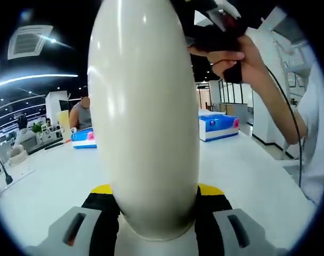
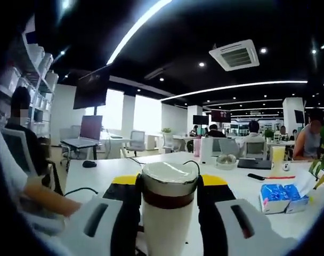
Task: Grasp the water cup twist off the cup lid place the cup lid on the table
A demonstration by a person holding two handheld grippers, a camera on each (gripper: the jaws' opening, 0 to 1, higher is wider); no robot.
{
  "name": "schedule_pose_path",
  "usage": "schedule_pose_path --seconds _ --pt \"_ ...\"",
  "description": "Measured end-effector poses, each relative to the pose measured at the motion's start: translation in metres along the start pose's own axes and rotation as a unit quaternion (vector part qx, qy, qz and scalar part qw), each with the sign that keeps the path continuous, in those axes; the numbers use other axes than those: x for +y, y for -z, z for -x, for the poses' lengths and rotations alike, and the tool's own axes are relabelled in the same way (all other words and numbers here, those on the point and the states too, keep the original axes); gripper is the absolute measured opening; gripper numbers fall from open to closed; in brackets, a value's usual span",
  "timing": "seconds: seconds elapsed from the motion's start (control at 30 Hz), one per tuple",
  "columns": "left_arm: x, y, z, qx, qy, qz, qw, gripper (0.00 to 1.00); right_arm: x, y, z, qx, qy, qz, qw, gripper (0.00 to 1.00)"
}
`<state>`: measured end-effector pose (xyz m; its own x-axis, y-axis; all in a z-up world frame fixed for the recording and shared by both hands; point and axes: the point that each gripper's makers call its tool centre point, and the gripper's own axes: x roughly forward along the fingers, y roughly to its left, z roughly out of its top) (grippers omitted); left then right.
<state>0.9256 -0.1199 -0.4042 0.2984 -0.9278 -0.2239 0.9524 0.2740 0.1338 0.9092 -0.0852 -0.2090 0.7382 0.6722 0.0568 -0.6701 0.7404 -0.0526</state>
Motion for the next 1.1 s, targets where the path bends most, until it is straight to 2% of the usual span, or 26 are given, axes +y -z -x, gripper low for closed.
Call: schedule_pose_path --seconds 0.43,0.57,0.9,1.1 --pt "0.0 0.0 0.0 0.0 0.0 0.0 1.0 0.56 0.003 0.001 0.0 -0.003 -0.071 -0.01 0.9974 0.43" --pt "0.0 0.0 0.0 0.0 0.001 0.0 1.0 0.56 0.002 0.002 0.001 -0.009 -0.101 -0.025 0.9945 0.43" --pt "0.0 0.0 0.0 0.0 0.001 0.0 1.0 0.56 0.006 0.001 0.001 -0.015 -0.151 -0.02 0.9883 0.43" --pt "-0.001 0.0 0.0 -0.001 0.003 -0.001 1.0 0.56 0.011 0.001 0.001 -0.021 -0.189 -0.021 0.9815 0.43"
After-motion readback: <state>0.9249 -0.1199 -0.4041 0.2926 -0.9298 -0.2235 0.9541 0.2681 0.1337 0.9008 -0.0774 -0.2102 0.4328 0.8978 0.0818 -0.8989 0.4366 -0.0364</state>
